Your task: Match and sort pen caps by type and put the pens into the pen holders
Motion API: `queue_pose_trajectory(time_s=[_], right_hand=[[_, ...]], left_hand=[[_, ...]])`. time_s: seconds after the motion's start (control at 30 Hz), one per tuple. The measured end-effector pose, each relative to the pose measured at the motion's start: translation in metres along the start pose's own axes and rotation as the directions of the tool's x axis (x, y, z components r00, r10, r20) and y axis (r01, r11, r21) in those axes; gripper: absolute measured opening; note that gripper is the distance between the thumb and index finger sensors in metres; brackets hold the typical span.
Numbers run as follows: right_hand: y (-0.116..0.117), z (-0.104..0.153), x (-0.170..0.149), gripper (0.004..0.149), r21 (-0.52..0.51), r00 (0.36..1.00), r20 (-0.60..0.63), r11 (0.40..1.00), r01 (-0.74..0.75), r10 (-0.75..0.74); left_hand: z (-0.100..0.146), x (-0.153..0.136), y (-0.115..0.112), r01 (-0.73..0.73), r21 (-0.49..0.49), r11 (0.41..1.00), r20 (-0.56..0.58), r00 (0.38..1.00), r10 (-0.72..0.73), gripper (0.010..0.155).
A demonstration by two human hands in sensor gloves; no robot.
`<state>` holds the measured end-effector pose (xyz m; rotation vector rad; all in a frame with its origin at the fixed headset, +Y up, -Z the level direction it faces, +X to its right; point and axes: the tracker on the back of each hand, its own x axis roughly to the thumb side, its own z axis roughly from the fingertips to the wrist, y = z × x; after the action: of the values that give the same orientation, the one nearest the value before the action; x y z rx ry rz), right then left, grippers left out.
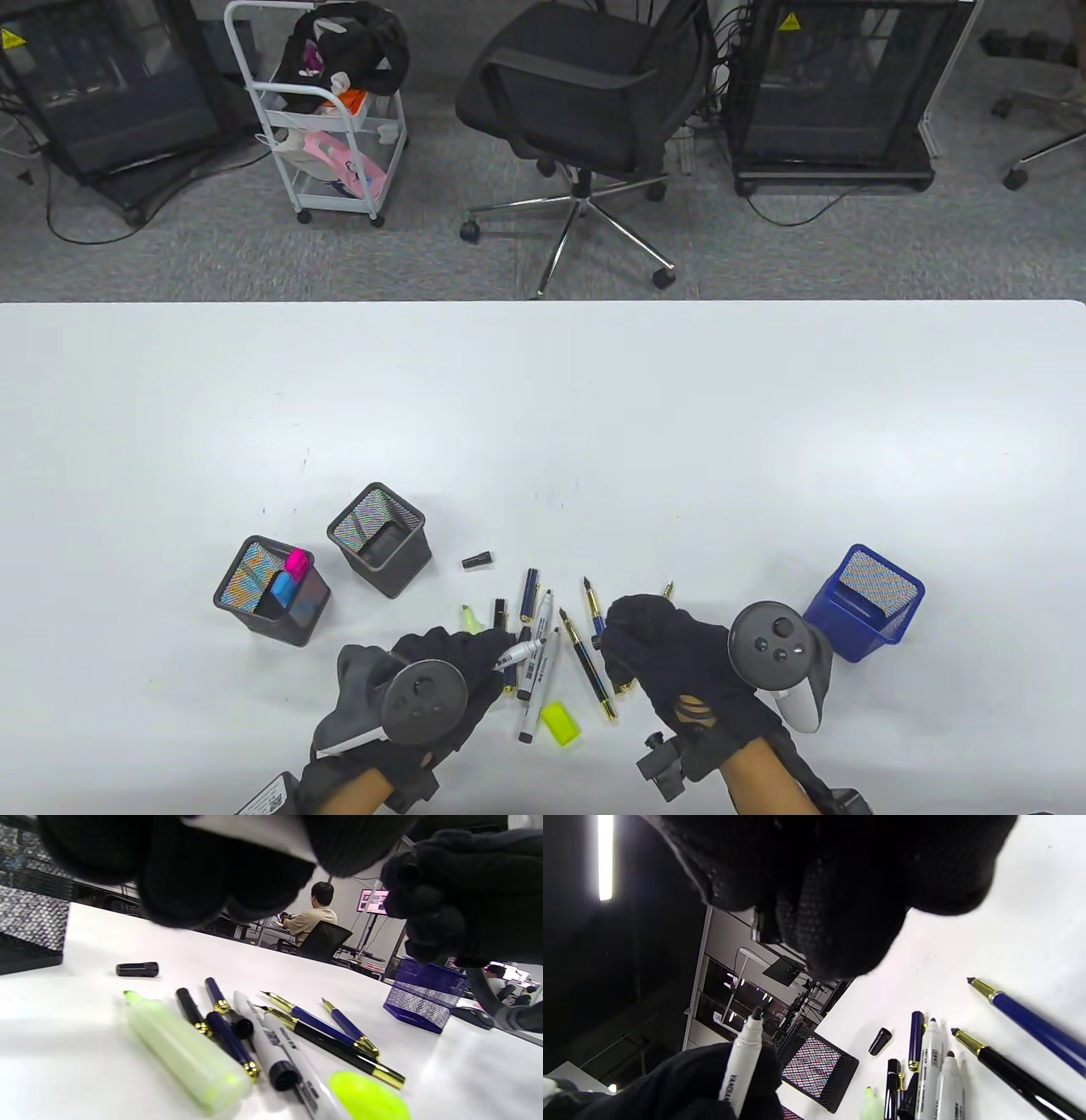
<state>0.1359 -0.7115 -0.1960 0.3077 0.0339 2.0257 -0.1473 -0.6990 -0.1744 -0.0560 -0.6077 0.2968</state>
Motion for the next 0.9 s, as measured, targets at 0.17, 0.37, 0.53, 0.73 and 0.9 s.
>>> queue_pose_trajectory(time_s=[0.17,0.37,0.53,0.73,0.9], right_hand=[[0.007,0.002,0.002,0.047,-0.004,0.997,-0.033,0.997,-0.072,0.072],[0.018,0.003,0.003,0.047,0.015,0.993,-0.057,0.994,-0.107,0.107],[0.023,0.002,0.001,0.048,0.082,0.995,-0.061,0.994,-0.069,0.074],[0.025,0.002,0.003,0.047,0.103,0.997,-0.045,0.993,-0.050,0.055],[0.030,0.002,0.010,0.047,0.121,0.993,-0.011,0.986,-0.114,0.116]], left_hand=[[0.001,0.018,0.003,0.044,0.032,0.999,0.051,0.998,-0.046,0.054],[0.001,0.027,0.003,0.067,0.040,0.997,0.078,0.994,-0.070,0.054],[0.001,0.027,0.002,0.058,0.035,0.998,0.087,0.994,-0.061,0.054],[0.002,0.027,0.002,0.056,0.038,0.998,0.101,0.993,-0.060,0.054],[0.000,0.032,0.001,0.077,0.048,0.996,0.131,0.988,-0.083,0.055]])
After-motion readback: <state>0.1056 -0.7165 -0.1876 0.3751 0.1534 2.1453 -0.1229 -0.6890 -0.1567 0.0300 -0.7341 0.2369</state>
